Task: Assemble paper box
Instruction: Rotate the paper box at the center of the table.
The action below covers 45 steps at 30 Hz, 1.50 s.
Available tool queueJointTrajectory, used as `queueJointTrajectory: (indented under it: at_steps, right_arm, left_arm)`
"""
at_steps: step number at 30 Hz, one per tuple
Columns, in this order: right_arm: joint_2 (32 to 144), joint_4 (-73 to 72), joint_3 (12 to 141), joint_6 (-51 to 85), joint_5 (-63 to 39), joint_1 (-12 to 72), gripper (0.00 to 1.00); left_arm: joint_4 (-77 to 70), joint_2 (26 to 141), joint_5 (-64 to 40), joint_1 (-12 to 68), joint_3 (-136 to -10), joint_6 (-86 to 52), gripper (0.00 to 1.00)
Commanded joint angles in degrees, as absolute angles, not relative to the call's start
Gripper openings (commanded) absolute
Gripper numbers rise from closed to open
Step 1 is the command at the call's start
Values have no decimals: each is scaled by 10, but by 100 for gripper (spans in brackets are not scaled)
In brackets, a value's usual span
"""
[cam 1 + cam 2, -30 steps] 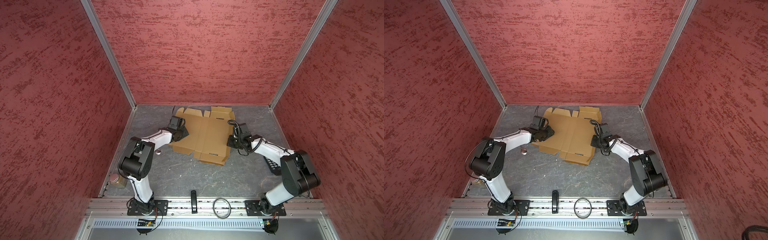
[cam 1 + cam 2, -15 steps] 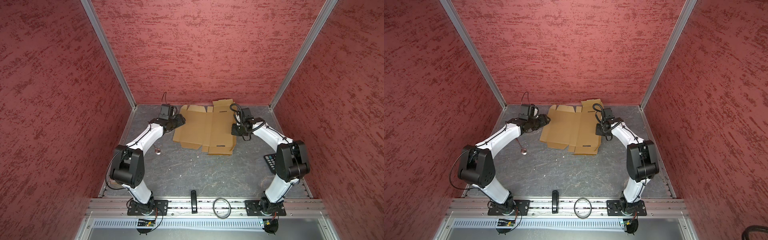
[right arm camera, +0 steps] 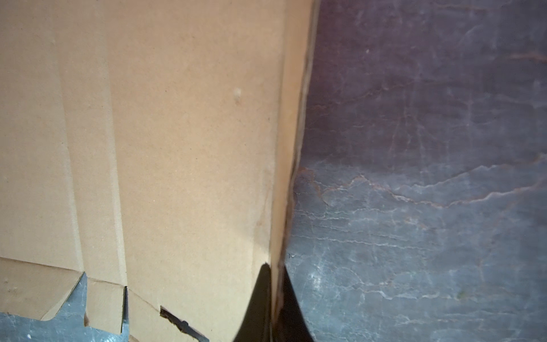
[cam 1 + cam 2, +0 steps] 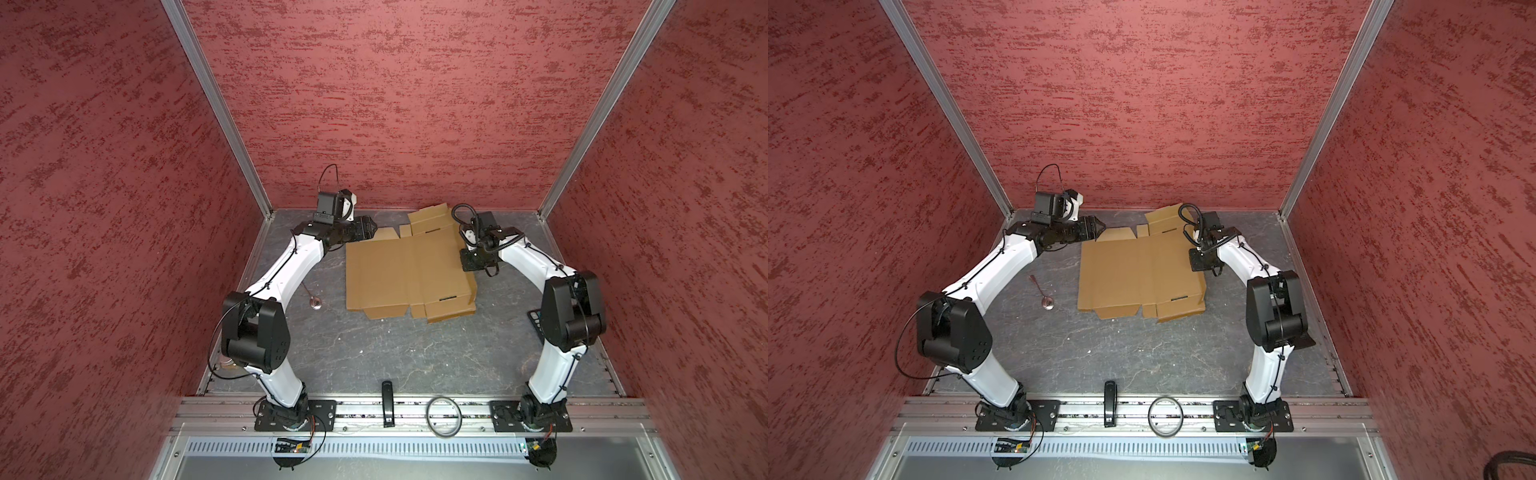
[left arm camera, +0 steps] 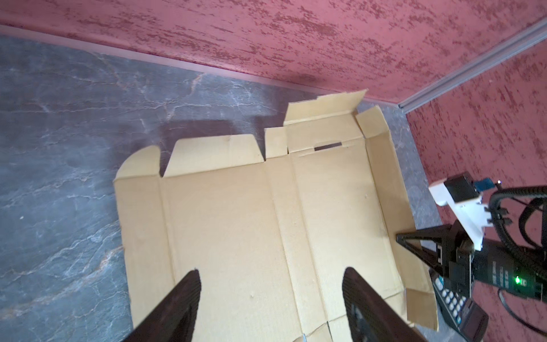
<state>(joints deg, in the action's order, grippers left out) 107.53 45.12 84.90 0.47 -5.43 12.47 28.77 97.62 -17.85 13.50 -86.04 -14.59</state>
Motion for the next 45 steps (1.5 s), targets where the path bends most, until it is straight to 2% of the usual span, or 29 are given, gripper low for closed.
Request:
queueJointTrajectory:
  at_steps: [1,5,26,45]
  right_arm:
    - [1087,472,879,-50,-30,122,7]
    - [1100,476,896,-75,-15,122,8]
    - [1155,423,914,-126,-21,122,6]
    - [1180,402,944,-176,-85,121,5]
  left_arm:
    - [316,1005,-201,132,-889,-96,78]
    - [337,1042,-221,131,-930,-70,81]
    - [490,1311,-254,133,-1229,25,78]
    - [552,1442,-236,144,-1377,40,80]
